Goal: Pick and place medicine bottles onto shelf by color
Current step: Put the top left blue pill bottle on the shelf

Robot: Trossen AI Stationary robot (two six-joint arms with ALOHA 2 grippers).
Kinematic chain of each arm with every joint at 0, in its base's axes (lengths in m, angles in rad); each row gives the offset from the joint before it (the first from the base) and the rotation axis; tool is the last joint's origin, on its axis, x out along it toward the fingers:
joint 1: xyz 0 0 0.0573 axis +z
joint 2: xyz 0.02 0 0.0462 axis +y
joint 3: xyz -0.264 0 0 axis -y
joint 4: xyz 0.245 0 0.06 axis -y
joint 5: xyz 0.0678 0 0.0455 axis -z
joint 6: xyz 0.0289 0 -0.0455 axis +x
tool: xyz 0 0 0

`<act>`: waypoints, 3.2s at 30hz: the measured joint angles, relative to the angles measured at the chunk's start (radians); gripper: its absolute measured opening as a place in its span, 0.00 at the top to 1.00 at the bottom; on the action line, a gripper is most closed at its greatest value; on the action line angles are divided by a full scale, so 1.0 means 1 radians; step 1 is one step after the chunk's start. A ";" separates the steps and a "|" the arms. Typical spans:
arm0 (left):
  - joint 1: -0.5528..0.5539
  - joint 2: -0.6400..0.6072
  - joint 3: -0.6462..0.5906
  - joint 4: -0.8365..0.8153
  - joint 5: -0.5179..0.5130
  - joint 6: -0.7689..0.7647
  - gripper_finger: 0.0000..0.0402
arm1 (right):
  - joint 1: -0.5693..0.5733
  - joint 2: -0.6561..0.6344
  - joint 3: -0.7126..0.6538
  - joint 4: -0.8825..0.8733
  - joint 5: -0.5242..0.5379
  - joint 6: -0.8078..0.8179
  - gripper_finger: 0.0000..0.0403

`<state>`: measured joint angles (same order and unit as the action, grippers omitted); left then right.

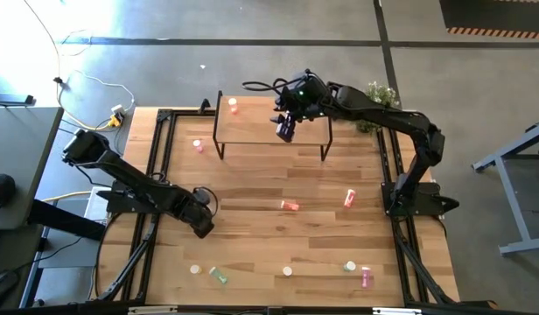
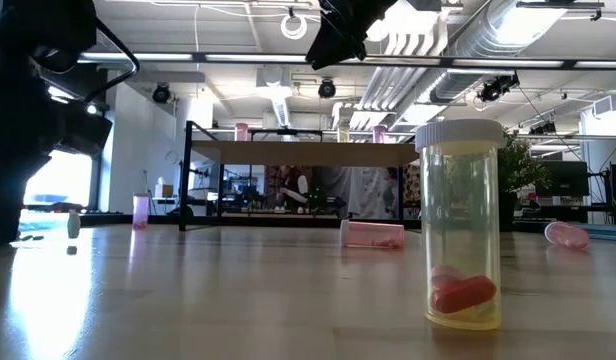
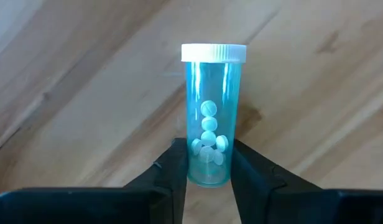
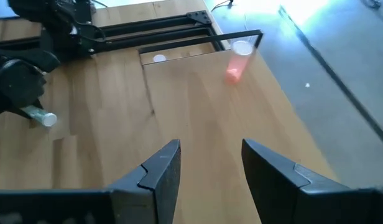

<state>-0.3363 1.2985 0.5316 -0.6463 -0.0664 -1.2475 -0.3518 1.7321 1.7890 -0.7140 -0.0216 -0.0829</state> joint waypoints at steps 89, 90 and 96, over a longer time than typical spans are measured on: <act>0.683 -0.219 0.002 1.114 -0.075 0.988 0.75 | 0.032 0.204 0.159 0.177 -0.401 0.061 0.75; 0.683 -0.219 0.002 1.114 -0.075 0.988 0.75 | 0.032 0.204 0.159 0.176 -0.402 0.060 0.75; 0.683 -0.219 0.002 1.113 -0.074 0.981 0.75 | 0.032 0.204 0.159 0.170 -0.402 0.060 0.74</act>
<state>0.3466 1.0798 0.5335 0.4667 -0.1403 -0.2660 -0.3195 1.9366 1.9480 -0.5443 -0.4239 -0.0227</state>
